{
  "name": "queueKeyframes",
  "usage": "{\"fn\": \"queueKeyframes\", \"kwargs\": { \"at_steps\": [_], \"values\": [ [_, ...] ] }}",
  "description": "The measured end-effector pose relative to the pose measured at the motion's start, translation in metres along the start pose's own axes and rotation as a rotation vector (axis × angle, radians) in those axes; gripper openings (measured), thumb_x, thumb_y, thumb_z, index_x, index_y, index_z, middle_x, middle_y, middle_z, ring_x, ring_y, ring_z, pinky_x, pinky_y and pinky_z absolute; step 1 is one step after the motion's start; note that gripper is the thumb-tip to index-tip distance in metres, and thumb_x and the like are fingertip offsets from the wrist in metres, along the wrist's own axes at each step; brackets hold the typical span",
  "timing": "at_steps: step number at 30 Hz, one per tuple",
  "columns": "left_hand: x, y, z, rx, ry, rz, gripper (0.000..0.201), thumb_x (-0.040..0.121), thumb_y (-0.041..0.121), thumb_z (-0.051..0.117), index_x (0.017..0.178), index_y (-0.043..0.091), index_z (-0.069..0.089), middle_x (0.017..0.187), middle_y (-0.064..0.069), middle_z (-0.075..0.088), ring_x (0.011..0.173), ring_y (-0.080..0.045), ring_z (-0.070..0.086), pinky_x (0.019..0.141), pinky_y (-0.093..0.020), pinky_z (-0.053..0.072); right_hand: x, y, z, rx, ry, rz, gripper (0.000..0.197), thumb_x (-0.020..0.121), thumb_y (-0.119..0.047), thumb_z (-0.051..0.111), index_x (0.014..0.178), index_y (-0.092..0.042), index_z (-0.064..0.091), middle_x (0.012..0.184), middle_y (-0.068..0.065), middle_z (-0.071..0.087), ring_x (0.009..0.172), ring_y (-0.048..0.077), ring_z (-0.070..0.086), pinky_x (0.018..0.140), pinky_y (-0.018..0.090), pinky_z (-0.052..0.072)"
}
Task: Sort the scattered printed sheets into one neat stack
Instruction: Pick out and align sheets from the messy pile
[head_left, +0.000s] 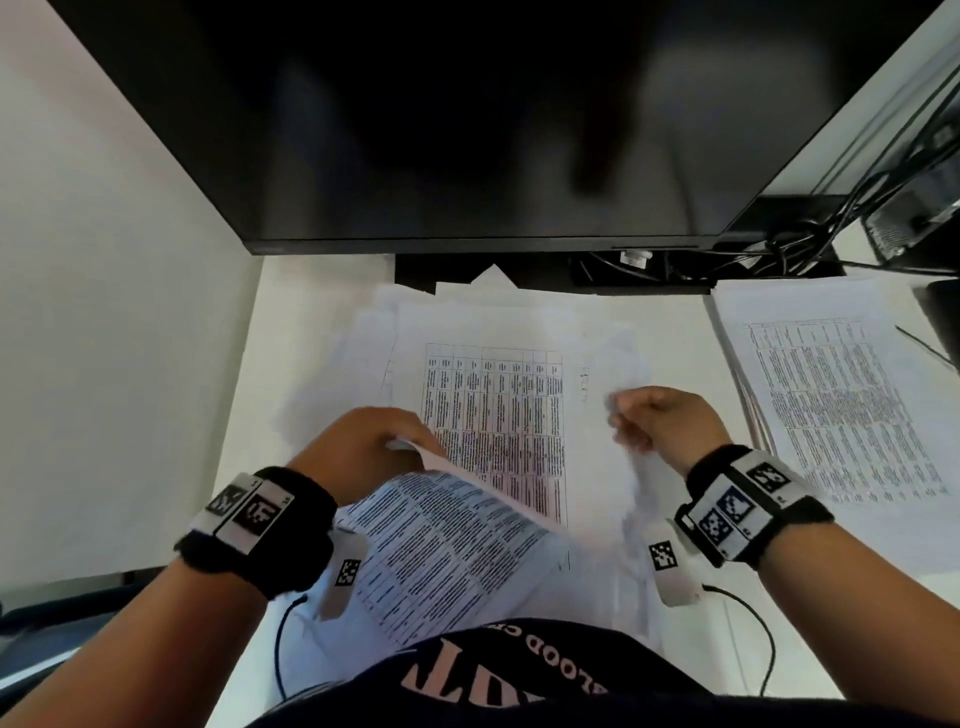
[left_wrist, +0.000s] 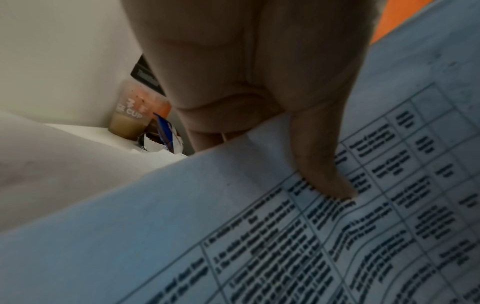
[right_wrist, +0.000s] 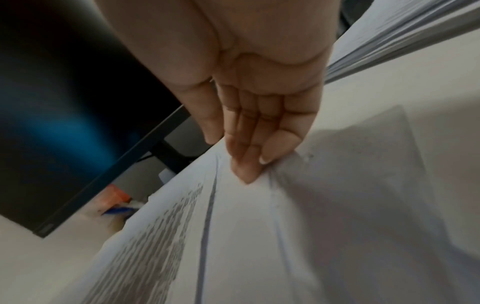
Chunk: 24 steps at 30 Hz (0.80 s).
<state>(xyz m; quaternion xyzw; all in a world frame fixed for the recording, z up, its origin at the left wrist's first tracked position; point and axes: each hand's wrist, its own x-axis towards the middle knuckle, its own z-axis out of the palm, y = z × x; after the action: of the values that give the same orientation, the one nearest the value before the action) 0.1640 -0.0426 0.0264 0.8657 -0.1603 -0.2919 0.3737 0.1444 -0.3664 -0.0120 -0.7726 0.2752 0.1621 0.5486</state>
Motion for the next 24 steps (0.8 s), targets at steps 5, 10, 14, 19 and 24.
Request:
{"fn": "queueKeyframes", "kwargs": {
  "at_steps": [5, 10, 14, 19, 24],
  "values": [
    [-0.015, -0.003, -0.001, -0.148, 0.108, -0.186, 0.004, 0.074, 0.028, 0.078, 0.077, 0.029, 0.075, 0.079, 0.013, 0.072, 0.077, 0.004, 0.063, 0.072, -0.015, 0.046, 0.003, -0.002, 0.028, -0.249, -0.046, 0.024, 0.042, 0.075, -0.049, 0.072, 0.081, -0.009, 0.064, 0.067, 0.001, 0.068, 0.061, 0.015, 0.062, 0.063, 0.026, 0.048],
    [-0.018, -0.010, 0.004, -0.271, 0.199, -0.310, 0.012, 0.075, 0.033, 0.076, 0.081, 0.032, 0.066, 0.071, 0.027, 0.070, 0.073, 0.011, 0.060, 0.066, -0.012, 0.039, -0.002, -0.007, 0.056, -0.515, -0.074, 0.009, 0.038, 0.078, -0.035, 0.073, 0.066, -0.015, 0.044, 0.066, -0.002, 0.049, 0.063, 0.014, 0.046, 0.057, 0.025, 0.036],
    [-0.014, -0.021, 0.003, -0.305, 0.480, -0.356, 0.054, 0.071, 0.036, 0.081, 0.116, 0.025, 0.054, 0.102, 0.010, 0.064, 0.090, -0.010, 0.060, 0.078, -0.025, 0.044, -0.014, -0.007, 0.049, -0.125, -0.082, -0.046, 0.032, 0.081, 0.012, 0.055, 0.062, -0.015, 0.052, 0.061, 0.002, 0.050, 0.056, 0.014, 0.044, 0.044, 0.011, 0.039],
    [-0.017, -0.021, 0.000, -0.505, 0.576, -0.358, 0.046, 0.065, 0.040, 0.083, 0.105, 0.026, 0.068, 0.094, 0.008, 0.074, 0.089, -0.010, 0.068, 0.084, -0.032, 0.052, -0.041, 0.003, 0.046, 0.043, -0.221, -0.186, 0.027, 0.080, 0.012, 0.063, 0.063, -0.008, 0.057, 0.049, -0.011, 0.059, 0.051, 0.001, 0.053, 0.063, 0.017, 0.048],
    [-0.019, -0.003, 0.008, -0.498, 0.639, -0.239, 0.046, 0.074, 0.013, 0.078, 0.108, 0.025, 0.050, 0.071, 0.020, 0.071, 0.065, 0.006, 0.065, 0.064, -0.017, 0.046, -0.038, 0.005, 0.040, -0.299, -0.280, -0.160, 0.026, 0.084, 0.007, 0.056, 0.075, -0.017, 0.061, 0.070, -0.008, 0.066, 0.071, 0.009, 0.061, 0.071, 0.020, 0.044]
  ]
}}
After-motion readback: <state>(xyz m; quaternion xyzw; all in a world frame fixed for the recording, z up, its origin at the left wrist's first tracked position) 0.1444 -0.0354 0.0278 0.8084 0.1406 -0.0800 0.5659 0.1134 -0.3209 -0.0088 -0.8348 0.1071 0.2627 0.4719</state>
